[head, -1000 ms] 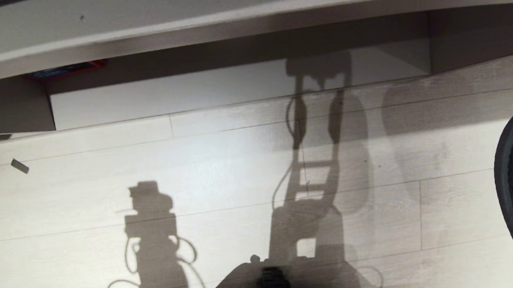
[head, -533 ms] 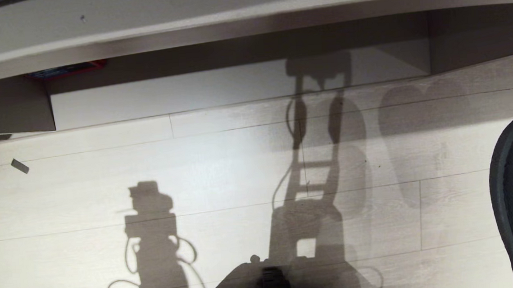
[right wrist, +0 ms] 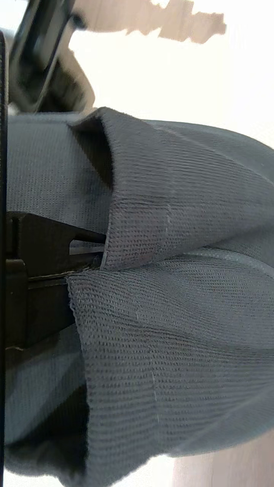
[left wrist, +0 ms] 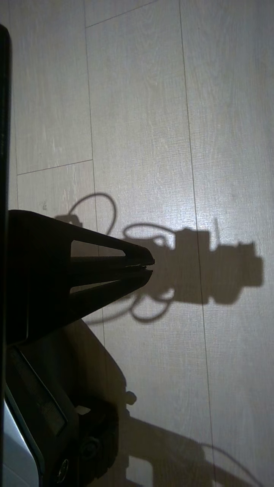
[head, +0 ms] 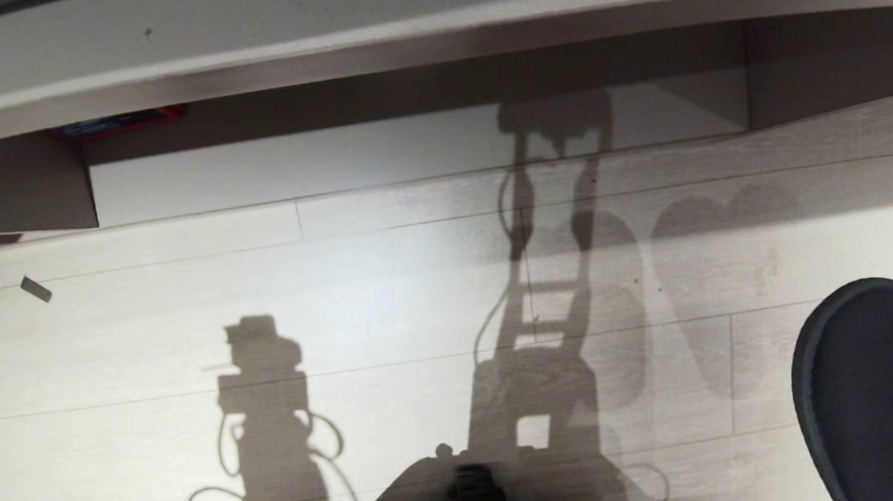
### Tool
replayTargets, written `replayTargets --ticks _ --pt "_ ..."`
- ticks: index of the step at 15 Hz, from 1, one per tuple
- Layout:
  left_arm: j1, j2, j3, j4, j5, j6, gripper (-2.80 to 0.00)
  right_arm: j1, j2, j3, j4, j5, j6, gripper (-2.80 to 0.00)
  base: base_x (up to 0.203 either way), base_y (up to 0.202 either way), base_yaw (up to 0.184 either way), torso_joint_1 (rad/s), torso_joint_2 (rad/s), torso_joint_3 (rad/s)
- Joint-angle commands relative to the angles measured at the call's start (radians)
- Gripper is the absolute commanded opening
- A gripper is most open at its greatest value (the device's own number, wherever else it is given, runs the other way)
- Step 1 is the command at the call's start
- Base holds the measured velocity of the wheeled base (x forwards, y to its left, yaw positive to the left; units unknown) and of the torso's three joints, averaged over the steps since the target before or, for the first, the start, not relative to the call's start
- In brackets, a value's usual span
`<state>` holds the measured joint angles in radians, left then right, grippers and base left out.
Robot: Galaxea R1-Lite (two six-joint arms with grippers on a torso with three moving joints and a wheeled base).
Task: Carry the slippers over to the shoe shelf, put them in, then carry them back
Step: Place the slippers on the floor
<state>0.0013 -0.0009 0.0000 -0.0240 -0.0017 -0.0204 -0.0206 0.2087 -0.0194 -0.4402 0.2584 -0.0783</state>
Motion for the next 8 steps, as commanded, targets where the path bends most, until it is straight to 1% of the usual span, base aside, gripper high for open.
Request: replayTargets --ticks 1,4,5,8 --pt "0.000 0.001 0.008 -0.001 0.000 -0.001 -2.80 0.003 -0.032 0.020 0.092 -0.038 -0.033 -2.80 0.000 0.000 0.000 0.006 0.00 0.116" --pt "0.000 0.001 0.008 -0.001 0.000 -0.001 -2.80 0.011 -0.097 0.019 0.252 -0.106 -0.062 -2.80 0.000 0.000 0.000 0.002 0.00 0.179" --pt "0.000 0.001 0.008 -0.001 0.000 -0.001 -2.80 0.014 -0.108 0.019 0.290 -0.142 -0.064 -2.80 0.000 0.000 0.000 -0.001 0.01 0.191" --pt "0.000 0.001 0.008 -0.001 0.000 -0.001 -2.80 0.014 -0.186 0.018 0.368 -0.207 -0.083 -2.80 0.000 0.000 0.000 0.001 0.00 0.199"
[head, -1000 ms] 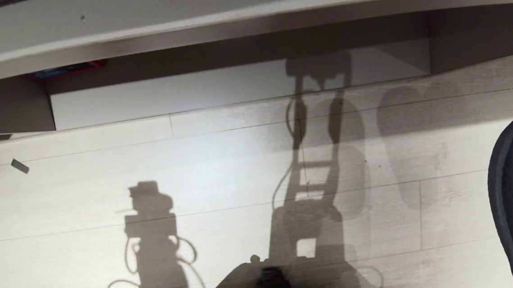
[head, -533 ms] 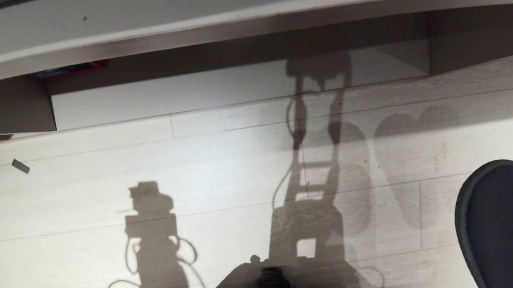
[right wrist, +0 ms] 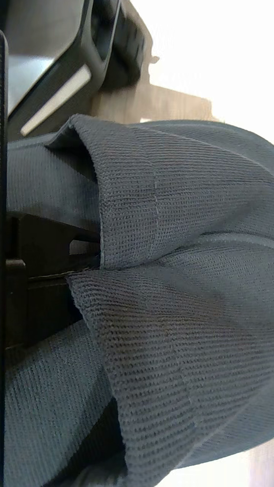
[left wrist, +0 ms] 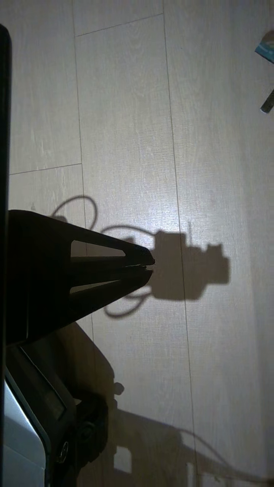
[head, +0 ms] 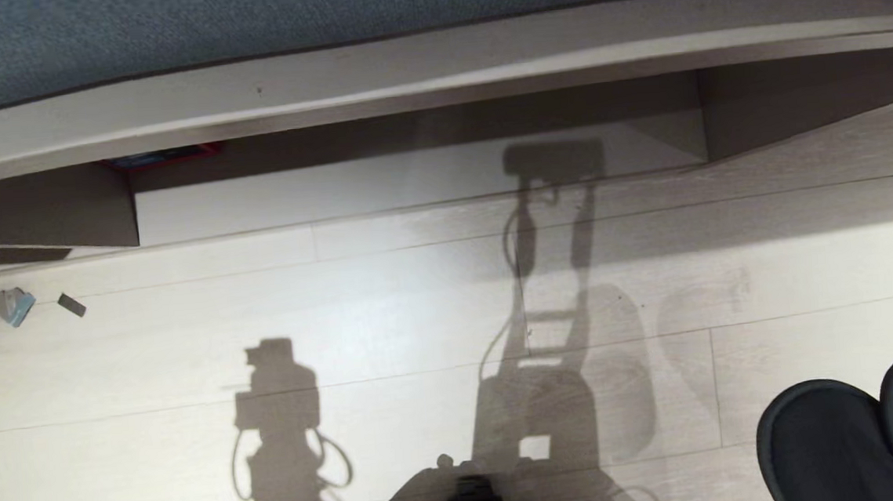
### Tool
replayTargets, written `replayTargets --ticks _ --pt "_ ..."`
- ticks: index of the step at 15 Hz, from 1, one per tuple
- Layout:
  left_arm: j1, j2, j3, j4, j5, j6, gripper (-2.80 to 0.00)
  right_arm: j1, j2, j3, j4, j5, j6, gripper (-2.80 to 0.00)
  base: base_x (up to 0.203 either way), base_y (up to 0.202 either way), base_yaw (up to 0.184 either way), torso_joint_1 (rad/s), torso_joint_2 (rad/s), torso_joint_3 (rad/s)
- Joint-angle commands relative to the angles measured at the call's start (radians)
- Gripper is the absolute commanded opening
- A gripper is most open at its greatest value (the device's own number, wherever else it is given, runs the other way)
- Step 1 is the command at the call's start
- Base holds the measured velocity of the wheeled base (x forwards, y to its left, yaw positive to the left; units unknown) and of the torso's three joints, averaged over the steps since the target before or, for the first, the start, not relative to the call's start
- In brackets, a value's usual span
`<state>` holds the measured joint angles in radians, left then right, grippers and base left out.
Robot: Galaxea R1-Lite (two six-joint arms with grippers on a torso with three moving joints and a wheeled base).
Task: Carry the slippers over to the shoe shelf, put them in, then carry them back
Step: Place the slippers on the floor
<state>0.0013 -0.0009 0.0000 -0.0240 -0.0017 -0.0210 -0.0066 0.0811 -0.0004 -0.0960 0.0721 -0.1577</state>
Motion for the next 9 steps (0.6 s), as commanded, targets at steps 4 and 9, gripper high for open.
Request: replayTargets --ticks 4,9 --pt "0.000 0.001 0.008 -0.001 0.000 0.000 -2.80 0.000 -0.081 -0.001 0.056 -0.049 -0.006 -2.80 0.000 0.000 0.000 0.001 0.00 0.203" --pt "0.000 0.001 0.008 -0.001 0.000 0.000 -2.80 0.000 -0.081 0.000 0.053 -0.049 -0.002 -2.80 0.000 0.000 0.000 0.002 0.00 0.204"
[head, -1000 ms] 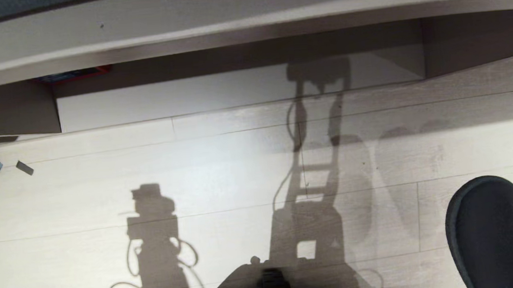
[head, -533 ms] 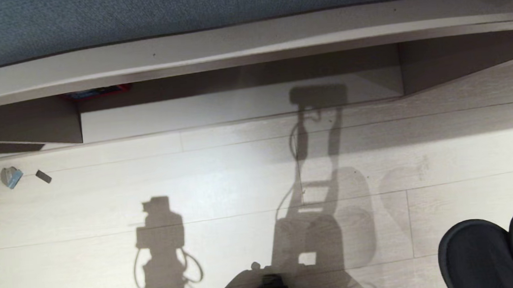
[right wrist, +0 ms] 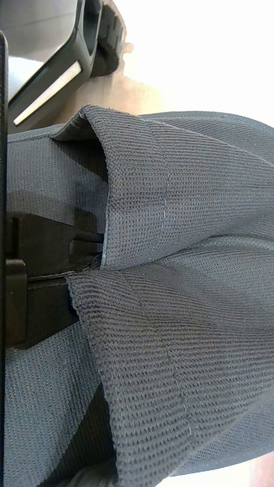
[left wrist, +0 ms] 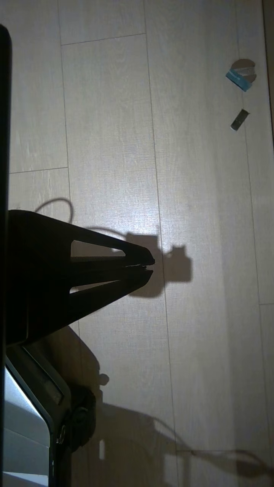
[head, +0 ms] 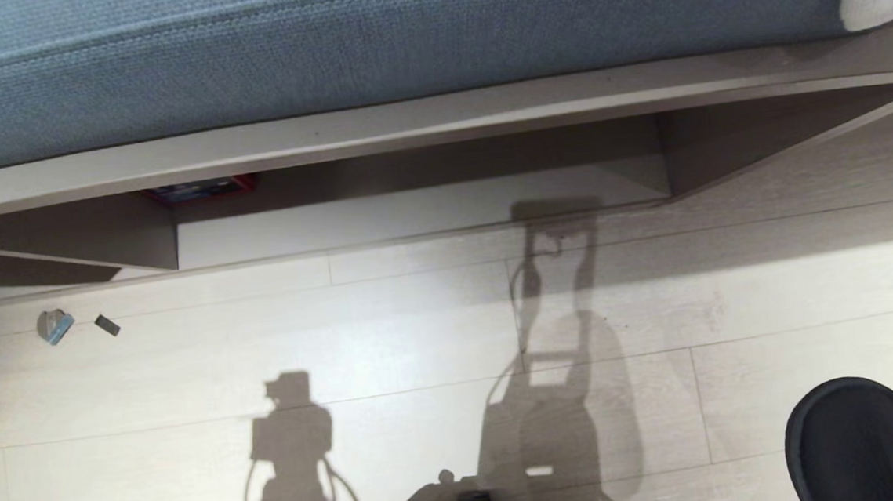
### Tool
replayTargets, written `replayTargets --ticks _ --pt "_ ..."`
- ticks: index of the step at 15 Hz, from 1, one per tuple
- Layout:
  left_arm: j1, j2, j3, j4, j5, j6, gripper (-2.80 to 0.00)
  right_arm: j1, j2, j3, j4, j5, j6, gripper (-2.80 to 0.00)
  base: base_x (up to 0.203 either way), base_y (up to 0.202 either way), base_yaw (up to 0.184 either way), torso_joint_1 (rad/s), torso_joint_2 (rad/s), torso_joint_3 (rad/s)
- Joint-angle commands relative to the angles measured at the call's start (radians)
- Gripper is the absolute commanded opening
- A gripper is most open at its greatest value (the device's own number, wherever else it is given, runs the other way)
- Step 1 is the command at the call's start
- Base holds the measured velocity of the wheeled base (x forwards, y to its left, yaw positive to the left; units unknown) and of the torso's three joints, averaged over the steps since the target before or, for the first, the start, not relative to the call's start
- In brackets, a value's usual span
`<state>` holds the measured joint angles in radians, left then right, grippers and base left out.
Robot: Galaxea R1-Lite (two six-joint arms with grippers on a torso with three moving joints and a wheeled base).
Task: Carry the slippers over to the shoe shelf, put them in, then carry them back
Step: Place the slippers on the floor
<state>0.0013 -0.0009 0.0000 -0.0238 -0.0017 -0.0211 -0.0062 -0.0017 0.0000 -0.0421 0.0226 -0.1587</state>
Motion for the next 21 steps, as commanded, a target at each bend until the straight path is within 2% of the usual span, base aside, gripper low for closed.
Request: replayTargets --ticks 1,21 --pt "0.000 0.001 0.008 -0.001 0.000 0.000 -2.80 0.000 0.002 0.000 -0.001 0.000 -0.001 -2.80 0.000 0.000 0.000 0.012 0.00 0.198" --pt "0.000 0.001 0.008 -0.001 0.000 -0.002 -2.80 0.000 0.002 0.000 0.007 0.002 0.002 -2.80 0.000 0.000 0.000 0.002 0.00 0.202"
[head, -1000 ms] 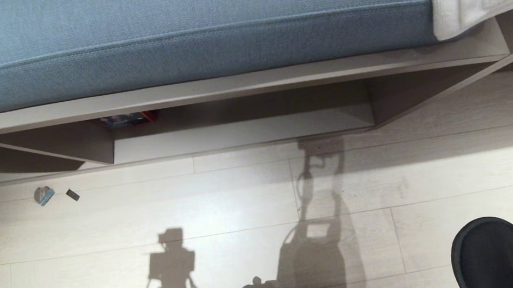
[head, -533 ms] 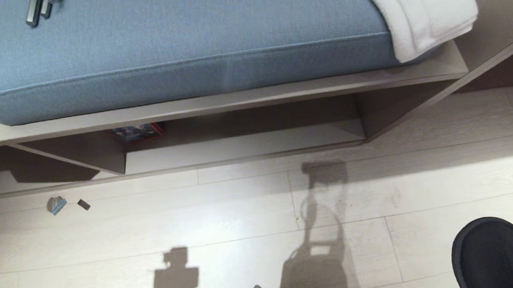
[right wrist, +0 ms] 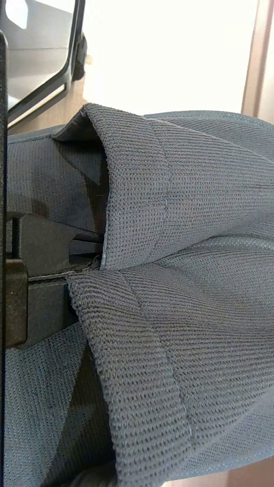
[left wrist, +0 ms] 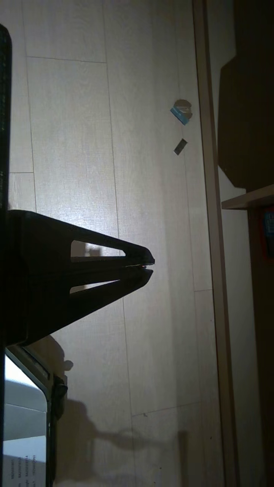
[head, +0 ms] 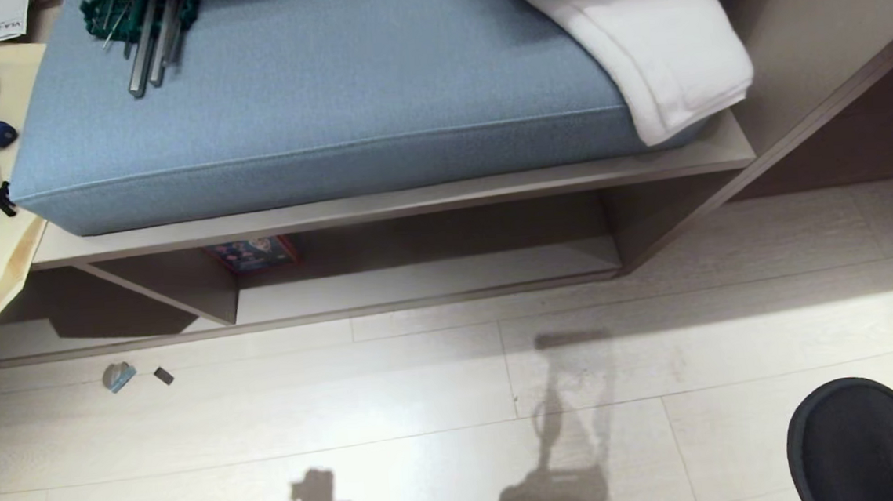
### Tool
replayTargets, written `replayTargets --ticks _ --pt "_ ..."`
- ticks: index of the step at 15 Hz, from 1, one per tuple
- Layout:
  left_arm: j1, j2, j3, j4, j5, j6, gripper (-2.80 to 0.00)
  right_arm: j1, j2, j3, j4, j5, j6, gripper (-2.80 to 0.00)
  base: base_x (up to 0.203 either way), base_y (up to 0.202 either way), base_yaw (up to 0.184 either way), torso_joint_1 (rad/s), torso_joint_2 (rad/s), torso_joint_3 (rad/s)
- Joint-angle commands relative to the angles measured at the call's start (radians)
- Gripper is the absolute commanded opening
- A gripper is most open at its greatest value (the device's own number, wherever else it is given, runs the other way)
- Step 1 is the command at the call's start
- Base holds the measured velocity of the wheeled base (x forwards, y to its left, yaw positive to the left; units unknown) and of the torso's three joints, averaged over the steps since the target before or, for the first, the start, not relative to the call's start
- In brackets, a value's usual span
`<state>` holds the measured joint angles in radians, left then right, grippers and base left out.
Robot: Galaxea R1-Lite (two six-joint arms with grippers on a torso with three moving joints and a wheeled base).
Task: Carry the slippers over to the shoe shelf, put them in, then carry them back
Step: Place the slippers on the floor
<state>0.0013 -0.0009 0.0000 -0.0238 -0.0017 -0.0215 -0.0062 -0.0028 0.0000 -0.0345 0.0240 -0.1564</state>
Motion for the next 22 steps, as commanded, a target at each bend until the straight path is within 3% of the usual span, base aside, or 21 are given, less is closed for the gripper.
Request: replayTargets --ticks 1,22 --pt "0.000 0.001 0.008 -0.001 0.000 -0.002 -2.80 0.000 0.003 0.000 0.001 0.001 0.000 -2.80 0.000 0.000 0.000 -0.002 0.00 0.202" --pt "0.000 0.001 0.008 -0.001 0.000 0.000 -2.80 0.000 0.003 0.000 0.022 0.001 0.002 -2.80 0.000 0.000 0.000 0.003 0.00 0.202"
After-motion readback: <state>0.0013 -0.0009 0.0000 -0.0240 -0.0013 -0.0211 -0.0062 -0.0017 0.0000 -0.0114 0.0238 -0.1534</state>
